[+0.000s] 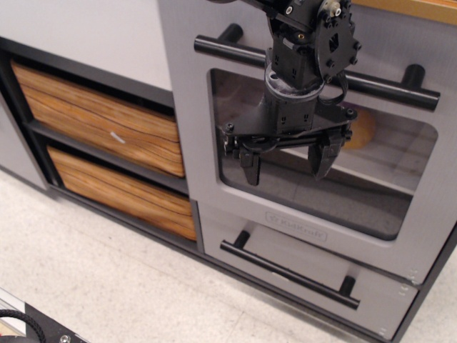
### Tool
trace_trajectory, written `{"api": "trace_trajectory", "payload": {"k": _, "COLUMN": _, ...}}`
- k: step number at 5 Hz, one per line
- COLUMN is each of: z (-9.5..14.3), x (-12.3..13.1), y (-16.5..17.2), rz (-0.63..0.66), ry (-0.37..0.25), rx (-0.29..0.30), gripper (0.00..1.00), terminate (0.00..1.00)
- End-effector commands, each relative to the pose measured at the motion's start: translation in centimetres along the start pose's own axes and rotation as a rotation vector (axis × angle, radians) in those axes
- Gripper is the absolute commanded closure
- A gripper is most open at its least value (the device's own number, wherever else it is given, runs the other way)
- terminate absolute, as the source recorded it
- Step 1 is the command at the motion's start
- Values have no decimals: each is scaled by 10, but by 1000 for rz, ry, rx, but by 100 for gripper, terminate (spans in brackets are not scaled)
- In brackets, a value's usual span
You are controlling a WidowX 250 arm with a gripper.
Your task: Close oven
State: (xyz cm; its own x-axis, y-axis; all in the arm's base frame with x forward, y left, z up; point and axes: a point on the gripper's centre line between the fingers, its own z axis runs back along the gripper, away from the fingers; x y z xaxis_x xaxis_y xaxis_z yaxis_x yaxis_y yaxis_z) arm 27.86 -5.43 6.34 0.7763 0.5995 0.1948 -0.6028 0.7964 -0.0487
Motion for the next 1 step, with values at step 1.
{"api": "trace_trajectory", "payload": {"k": 1, "z": 17, "x": 14, "y": -2, "rz": 10, "ry": -32, "rx": -37, "gripper": 0, "terminate": 100}}
